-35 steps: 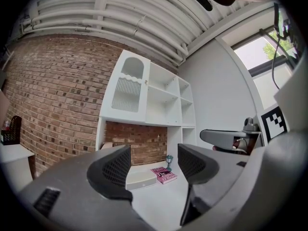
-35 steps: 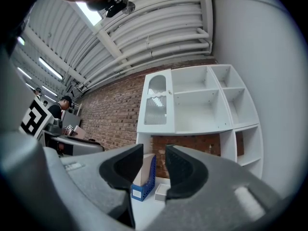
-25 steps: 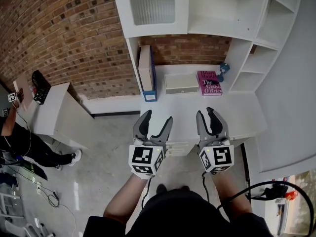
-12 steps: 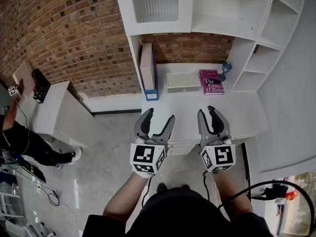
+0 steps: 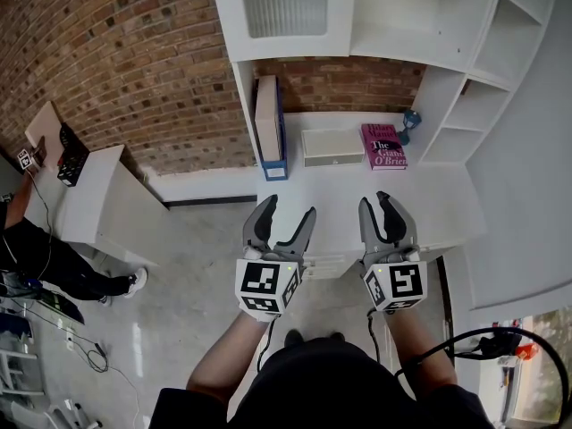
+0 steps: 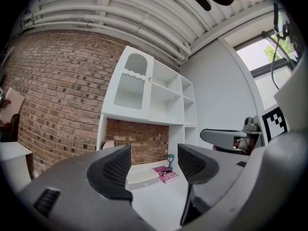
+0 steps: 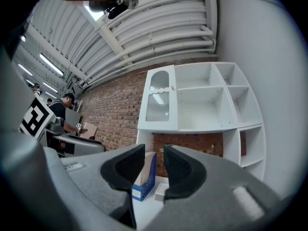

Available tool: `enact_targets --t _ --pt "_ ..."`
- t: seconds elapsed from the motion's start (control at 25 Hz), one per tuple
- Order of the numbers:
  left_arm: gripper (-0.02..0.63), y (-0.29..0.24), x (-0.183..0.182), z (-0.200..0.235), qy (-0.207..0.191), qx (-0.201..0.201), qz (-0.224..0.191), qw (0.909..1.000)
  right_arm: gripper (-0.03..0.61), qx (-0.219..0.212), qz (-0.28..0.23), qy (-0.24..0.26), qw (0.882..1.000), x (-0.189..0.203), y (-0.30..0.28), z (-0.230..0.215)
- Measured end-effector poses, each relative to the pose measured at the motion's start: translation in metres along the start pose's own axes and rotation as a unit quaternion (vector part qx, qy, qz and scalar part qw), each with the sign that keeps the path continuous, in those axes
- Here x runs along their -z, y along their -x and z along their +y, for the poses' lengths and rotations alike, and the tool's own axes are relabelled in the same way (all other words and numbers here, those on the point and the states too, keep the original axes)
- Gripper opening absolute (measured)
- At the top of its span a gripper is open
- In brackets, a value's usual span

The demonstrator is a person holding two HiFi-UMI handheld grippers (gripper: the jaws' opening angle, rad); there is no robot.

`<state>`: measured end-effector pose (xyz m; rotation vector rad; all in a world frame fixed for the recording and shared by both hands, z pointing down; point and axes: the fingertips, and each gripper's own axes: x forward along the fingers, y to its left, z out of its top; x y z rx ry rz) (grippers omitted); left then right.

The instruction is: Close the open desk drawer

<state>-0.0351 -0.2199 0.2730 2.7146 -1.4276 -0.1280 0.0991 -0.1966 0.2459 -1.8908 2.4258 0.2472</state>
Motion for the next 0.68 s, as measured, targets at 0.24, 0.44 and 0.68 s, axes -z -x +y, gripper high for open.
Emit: enact_targets --t 0.24,0.44,0.68 --pt "0.299 0.0 0.002 0.007 0.002 0.002 0.002 1.0 0.121 0.005 0.003 0.0 1.0 0.002 -0.003 0.004" --pt "0.299 0.002 0.003 0.015 0.004 0.006 0.005 1.0 0.12 0.009 0.006 -0.001 1.0 0.004 -0.007 0.01" --pt "0.3 0.001 0.008 0.025 0.004 0.009 0.008 0.9999 0.117 0.014 0.007 -0.001 1.0 0.009 -0.013 0.016"
